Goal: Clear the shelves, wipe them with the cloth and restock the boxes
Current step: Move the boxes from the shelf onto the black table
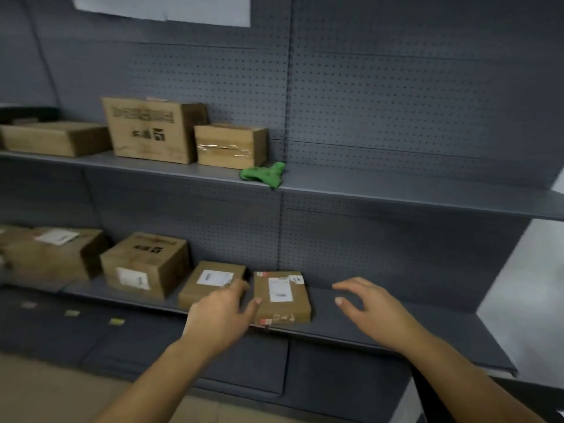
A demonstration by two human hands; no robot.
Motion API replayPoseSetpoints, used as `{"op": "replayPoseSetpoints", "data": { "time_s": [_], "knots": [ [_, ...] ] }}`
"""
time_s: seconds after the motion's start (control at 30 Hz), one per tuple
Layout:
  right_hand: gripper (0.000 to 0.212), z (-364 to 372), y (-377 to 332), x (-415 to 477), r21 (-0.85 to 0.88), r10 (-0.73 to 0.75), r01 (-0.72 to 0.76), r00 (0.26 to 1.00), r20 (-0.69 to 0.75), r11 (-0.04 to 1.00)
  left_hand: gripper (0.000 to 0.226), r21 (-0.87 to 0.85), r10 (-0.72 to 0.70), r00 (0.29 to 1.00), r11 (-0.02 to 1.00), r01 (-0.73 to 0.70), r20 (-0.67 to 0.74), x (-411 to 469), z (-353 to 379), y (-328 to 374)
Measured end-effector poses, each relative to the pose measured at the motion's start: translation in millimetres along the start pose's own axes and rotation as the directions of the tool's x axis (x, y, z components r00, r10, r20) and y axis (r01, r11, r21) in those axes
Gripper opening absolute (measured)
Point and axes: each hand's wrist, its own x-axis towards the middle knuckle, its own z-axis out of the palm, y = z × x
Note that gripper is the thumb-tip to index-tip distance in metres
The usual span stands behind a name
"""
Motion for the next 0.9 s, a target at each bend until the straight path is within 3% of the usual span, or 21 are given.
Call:
{"op": "replayPoseSetpoints", "data": {
  "time_s": [0.27, 0.57, 0.9],
  "knots": [
    [0.032, 54.9, -77.1, 118.9, 0.06, -0.299, 0.293, 0.942, 0.155, 0.954, 0.042, 0.029, -0.284, 0.949, 0.956, 0.291, -0.134, -2.9, -33.6, -88.2],
    [0.032, 127.0, -175.9, 201.9, 0.168, -0.573, 0.548, 0.775, 0.267, 0.82, 0.041, 0.038, -0.542, 0.799, 0.821, 0.569, -0.261, -44.4, -67.8, -162.8],
    [0.036, 210.7, -310.7, 243.9, 0.215, -0.692, 0.666, 0.627, 0.357, 0.714, 0.049, 0.036, -0.661, 0.658, 0.695, 0.718, -0.36, -75.8, -112.6, -272.4]
  ]
}}
